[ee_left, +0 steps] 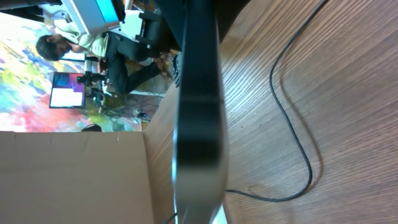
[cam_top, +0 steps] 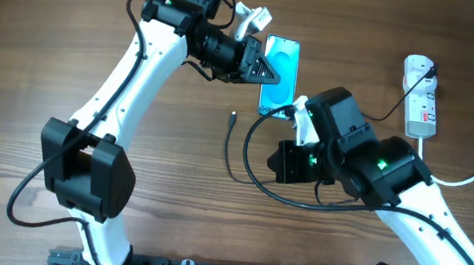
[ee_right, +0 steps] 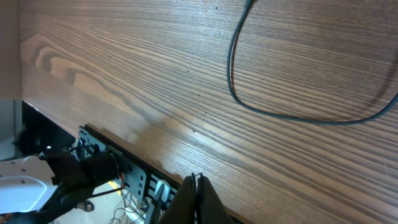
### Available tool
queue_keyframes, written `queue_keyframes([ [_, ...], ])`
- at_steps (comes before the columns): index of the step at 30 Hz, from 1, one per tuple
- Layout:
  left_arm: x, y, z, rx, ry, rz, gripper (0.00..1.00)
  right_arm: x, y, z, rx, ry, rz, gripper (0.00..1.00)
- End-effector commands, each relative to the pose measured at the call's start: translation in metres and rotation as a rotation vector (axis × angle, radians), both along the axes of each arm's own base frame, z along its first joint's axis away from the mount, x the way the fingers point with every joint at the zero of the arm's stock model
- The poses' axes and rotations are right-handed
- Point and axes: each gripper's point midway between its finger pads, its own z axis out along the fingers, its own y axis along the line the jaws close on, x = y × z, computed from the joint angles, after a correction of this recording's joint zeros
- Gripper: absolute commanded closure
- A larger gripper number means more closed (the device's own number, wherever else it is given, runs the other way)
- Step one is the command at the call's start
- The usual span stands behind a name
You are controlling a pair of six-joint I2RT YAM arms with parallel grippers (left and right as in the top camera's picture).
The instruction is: Plug charger to phone and switch on socket
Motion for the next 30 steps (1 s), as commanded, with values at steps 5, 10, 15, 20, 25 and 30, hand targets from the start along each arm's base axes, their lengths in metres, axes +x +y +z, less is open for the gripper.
queue_keyframes([
  [5, 0.043, 0.071, -0.041, 0.413, 0.090, 0.438, 0.96, 0.000, 0.003, -0.005, -0.011, 0.025, 0.004, 0.49],
  [10, 0.049, 0.141, -0.065, 0.685, 0.157, 0.692, 0.96, 0.004, 0.004, -0.023, -0.055, 0.073, 0.006, 0.27],
  [15, 0.051, 0.185, -0.071, 0.801, 0.204, 0.856, 0.96, 0.016, 0.011, -0.036, -0.114, 0.139, 0.025, 0.22],
  [20, 0.049, 0.221, -0.073, 0.832, 0.270, 0.944, 0.96, 0.048, 0.022, -0.048, -0.281, 0.140, 0.017, 0.15],
  [25, 0.043, 0.252, -0.074, 0.870, 0.319, 1.002, 0.96, 0.079, 0.048, -0.081, -0.371, 0.159, 0.027, 0.05],
  [30, 0.034, 0.287, -0.076, 0.987, 0.321, 1.061, 0.96, 0.099, 0.061, -0.142, -0.422, 0.235, -0.055, 0.09],
])
